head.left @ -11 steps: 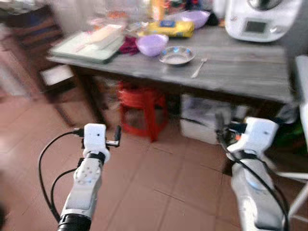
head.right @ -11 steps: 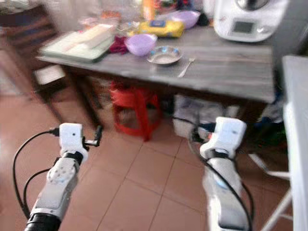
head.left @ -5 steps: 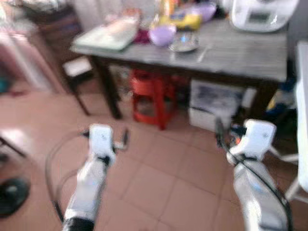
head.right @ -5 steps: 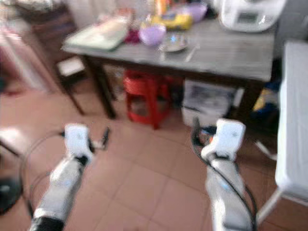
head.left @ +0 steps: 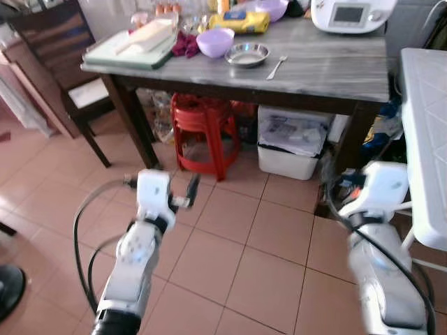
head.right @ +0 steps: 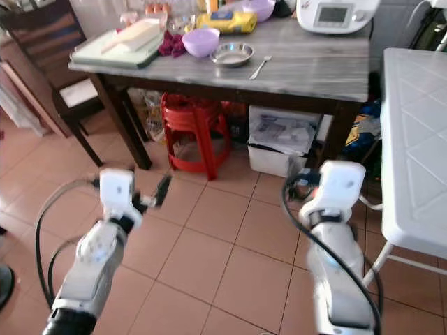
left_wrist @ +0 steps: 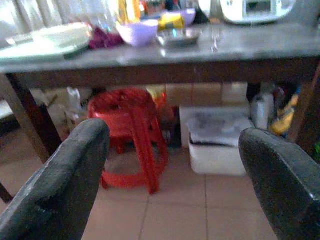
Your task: Setting the table
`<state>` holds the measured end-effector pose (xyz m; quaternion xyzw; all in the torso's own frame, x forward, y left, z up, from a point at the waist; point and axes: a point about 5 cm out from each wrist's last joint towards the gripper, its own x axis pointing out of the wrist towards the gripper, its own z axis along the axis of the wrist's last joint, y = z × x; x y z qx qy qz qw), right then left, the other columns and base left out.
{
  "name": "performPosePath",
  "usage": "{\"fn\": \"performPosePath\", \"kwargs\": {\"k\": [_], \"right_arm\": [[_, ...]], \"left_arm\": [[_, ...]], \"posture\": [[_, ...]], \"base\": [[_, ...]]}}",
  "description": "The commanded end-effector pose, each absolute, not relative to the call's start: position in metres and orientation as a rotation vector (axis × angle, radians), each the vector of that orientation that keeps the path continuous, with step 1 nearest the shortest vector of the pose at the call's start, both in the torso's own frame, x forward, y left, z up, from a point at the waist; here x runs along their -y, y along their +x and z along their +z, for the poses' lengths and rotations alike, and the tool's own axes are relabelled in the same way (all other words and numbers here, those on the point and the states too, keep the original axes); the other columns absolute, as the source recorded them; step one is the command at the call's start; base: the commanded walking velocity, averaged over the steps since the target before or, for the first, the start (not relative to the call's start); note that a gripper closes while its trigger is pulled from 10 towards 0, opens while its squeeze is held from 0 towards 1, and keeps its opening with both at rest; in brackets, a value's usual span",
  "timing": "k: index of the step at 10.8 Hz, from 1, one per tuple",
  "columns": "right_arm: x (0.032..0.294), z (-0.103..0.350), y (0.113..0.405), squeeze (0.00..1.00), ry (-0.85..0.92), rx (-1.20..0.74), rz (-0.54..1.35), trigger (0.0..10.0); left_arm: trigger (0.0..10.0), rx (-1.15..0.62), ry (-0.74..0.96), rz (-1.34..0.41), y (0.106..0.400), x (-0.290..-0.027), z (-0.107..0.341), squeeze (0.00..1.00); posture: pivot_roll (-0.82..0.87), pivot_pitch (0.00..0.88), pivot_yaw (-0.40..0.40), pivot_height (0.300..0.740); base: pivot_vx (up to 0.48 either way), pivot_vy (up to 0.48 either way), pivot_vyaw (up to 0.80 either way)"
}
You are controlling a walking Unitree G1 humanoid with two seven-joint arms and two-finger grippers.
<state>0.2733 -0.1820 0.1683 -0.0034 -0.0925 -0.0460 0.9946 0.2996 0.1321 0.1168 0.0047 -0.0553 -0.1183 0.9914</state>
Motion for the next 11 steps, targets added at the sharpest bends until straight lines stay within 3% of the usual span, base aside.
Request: {"fn": "performPosePath", "kwargs": {"k": [1,2,4,5,11], "right_arm": [[0.1745,0.1730,0.2731,0.00,-0.001,0.206,-0.067,10.0],[0.1738,0.1719,0.2722,0.00,0.002,0.204,-0.068,10.0],[0.1722,0.1694,0.2706,0.00,-0.002,0.194,-0.068,10.0],[0.1720,0.1693,0.2703,0.00,-0.001,0.193,-0.070,10.0],[0.1725,0.1675,0.2721,0.00,-0.011,0.183,-0.070,10.0]], "left_arm": [[10.0,0.147,0.027,-0.199,0.2993,-0.1405,0.1217,0.00],[10.0,0.178,0.056,-0.123,0.3019,-0.1465,0.1260,0.00],[10.0,0.157,0.044,-0.149,0.3018,-0.1434,0.1234,0.00],[10.0,0.149,0.042,-0.158,0.3013,-0.1426,0.1217,0.00],[10.0,0.134,0.037,-0.171,0.3006,-0.1387,0.1179,0.00]], "posture": [[-0.13,0.083,0.111,0.740],[-0.13,0.078,0.112,0.740],[-0.13,0.082,0.115,0.740],[-0.13,0.082,0.116,0.740],[-0.13,0.085,0.113,0.740]], "base": [[0.000,0.000,0.00],[0.000,0.000,0.00],[0.000,0.000,-0.40],[0.000,-0.296,-0.74],[0.000,-0.333,0.00]]}}
